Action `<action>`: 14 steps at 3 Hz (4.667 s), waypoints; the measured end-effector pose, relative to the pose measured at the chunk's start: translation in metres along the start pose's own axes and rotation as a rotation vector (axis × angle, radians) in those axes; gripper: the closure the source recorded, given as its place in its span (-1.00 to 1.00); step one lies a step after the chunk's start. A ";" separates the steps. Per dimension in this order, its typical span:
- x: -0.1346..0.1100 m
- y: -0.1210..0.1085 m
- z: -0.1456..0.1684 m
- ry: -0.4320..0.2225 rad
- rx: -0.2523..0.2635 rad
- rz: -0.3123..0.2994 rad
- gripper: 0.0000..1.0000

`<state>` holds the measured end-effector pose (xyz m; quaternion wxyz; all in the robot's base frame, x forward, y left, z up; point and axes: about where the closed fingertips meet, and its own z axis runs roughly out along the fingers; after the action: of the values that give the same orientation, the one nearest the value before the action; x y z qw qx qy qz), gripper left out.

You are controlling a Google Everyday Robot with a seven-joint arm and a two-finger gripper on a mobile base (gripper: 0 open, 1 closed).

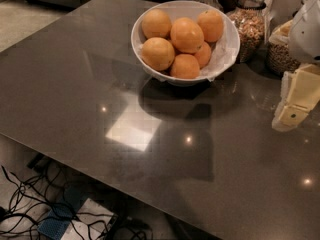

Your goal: Pick orange from white bowl

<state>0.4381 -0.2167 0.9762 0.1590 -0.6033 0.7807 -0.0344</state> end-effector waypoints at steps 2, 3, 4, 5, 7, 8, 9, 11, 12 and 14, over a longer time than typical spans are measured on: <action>-0.001 -0.005 0.000 -0.019 0.023 -0.004 -1.00; -0.015 -0.028 0.009 -0.117 0.056 -0.022 -1.00; -0.038 -0.055 0.021 -0.251 0.056 -0.026 -1.00; -0.058 -0.075 0.027 -0.379 0.035 -0.028 -1.00; -0.077 -0.088 0.026 -0.477 0.021 -0.032 -1.00; -0.082 -0.093 0.038 -0.504 0.038 -0.038 -1.00; -0.091 -0.114 0.055 -0.526 0.073 -0.060 -1.00; -0.117 -0.143 0.079 -0.531 0.096 -0.144 -1.00; -0.123 -0.153 0.086 -0.523 0.106 -0.176 -0.94; -0.135 -0.167 0.093 -0.519 0.116 -0.223 -0.78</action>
Offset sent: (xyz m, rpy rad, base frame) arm 0.0120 -0.0014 -0.0013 0.0268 -0.0446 0.0096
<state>0.6500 -0.1205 0.9572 0.3830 -0.6640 0.6394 0.0594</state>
